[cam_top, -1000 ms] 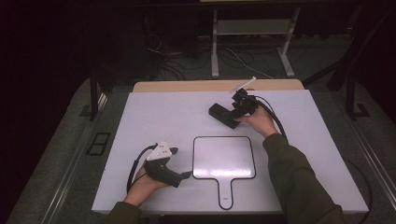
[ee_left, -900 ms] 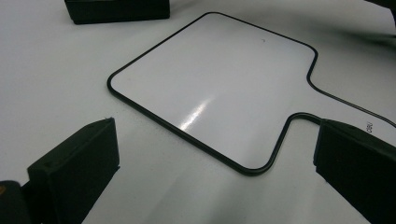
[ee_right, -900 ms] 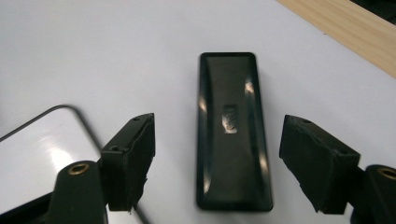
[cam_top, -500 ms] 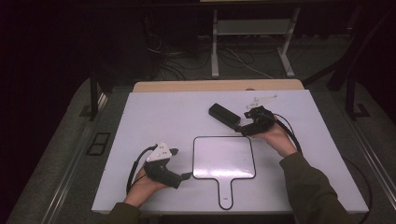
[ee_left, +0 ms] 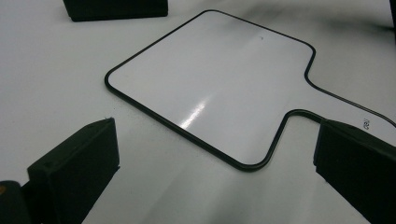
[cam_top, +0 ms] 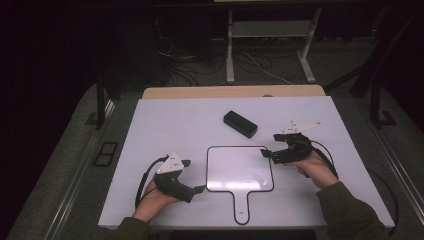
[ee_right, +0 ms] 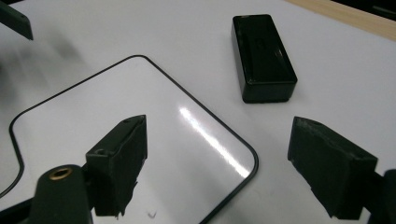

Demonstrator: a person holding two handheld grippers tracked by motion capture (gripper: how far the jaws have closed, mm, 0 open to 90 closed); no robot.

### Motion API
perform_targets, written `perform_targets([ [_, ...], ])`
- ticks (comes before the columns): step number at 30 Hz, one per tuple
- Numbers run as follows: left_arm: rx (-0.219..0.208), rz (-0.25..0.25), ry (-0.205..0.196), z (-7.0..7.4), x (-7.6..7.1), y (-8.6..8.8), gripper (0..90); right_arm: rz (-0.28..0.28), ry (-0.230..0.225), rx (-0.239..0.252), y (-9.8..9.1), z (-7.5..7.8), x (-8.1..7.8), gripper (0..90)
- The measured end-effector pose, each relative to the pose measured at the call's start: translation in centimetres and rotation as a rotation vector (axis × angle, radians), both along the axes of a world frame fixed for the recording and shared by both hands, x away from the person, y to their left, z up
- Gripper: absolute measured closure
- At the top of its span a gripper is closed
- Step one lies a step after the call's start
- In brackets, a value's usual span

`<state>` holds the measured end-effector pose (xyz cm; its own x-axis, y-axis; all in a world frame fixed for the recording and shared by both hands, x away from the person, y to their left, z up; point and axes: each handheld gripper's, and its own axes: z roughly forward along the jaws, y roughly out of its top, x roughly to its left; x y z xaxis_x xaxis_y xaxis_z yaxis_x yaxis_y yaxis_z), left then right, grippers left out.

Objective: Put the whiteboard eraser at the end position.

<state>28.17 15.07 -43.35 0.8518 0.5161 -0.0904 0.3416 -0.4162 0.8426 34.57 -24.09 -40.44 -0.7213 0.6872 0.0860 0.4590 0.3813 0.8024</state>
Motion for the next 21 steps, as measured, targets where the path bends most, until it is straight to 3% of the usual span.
perform_targets([
  [4, 0.001, -0.001, 0.002, 0.0, 0.0, 0.0, 0.0, -0.012, -0.010, 0.023, -0.9, -0.1, -1.1, 18.5],
  [9, 0.000, 0.000, -0.001, 0.0, -0.1, 0.0, 0.0, -0.036, -0.025, 0.009, -1.7, -0.9, -2.7, 17.0],
  [21, 0.000, 0.001, -0.005, 0.1, -0.1, 0.0, 0.0, -0.042, -0.043, 0.017, -2.4, -1.6, -4.2, 16.3],
])
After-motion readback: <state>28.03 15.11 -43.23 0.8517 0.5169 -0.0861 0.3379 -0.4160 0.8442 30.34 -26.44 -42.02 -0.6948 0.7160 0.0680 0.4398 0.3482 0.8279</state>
